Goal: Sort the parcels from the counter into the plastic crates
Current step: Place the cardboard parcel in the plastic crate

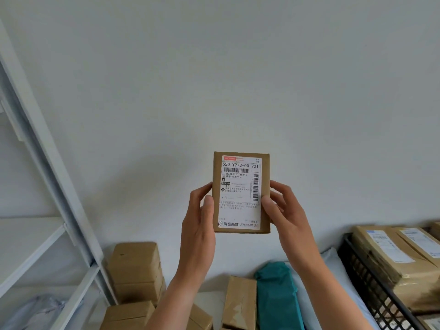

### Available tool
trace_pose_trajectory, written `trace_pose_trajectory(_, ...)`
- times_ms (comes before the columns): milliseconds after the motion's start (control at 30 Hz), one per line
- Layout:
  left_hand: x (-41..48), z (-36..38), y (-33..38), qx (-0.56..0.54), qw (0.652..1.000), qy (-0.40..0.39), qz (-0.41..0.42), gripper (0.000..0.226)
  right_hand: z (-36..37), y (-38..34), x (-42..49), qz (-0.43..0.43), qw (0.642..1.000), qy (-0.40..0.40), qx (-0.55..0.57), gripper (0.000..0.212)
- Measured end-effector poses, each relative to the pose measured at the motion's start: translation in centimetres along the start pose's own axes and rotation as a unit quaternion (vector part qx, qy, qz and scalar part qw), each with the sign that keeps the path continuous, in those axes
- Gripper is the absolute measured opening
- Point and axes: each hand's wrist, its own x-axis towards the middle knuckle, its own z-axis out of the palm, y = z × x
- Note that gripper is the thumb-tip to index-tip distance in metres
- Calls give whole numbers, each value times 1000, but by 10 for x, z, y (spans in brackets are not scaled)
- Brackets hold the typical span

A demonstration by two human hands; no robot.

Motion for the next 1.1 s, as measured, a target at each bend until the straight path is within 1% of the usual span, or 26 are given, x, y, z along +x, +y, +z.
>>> trace_pose_trajectory(167, 0, -7, -1, -5, 999, -34, -16, 34, -3, -4, -3, -4, 1000, 0, 2, 48)
trace_pose_trajectory(233, 1, -13, -2, -33, 997, -55, -41, 41, -6, -7, -6, 4, 999, -32, -3, 54)
trace_pose_trajectory(300, 2, -20, 0, -50, 994, -84, -56, 50, -9, -13, -10, 21, 996, -85, -2, 62)
trace_pose_trajectory(367, 0, -27, 6, -51, 991, -111, -53, 51, -14, -22, -15, 24, 993, -117, -3, 68)
trace_pose_trajectory(500, -7, -38, 28, -57, 989, -136, -8, 42, -22, -42, -26, -11, 992, -126, 26, 64)
trace_pose_trajectory(600, -13, -40, 51, -54, 988, -136, 47, 40, -26, -57, -34, -59, 990, -117, 47, 61)
trace_pose_trajectory(700, -14, -41, 67, -56, 986, -134, 86, 36, -28, -67, -34, -106, 987, -111, 44, 59)
trace_pose_trajectory(800, -10, -40, 72, -53, 985, -134, 98, 34, -29, -71, -31, -123, 986, -102, 45, 56)
trace_pose_trajectory(1000, -5, -40, 74, -41, 984, -140, 103, 35, -28, -74, -26, -118, 986, -110, 42, 59)
trace_pose_trajectory(1100, -5, -40, 74, -42, 983, -141, 107, 34, -28, -74, -26, -118, 986, -112, 40, 56)
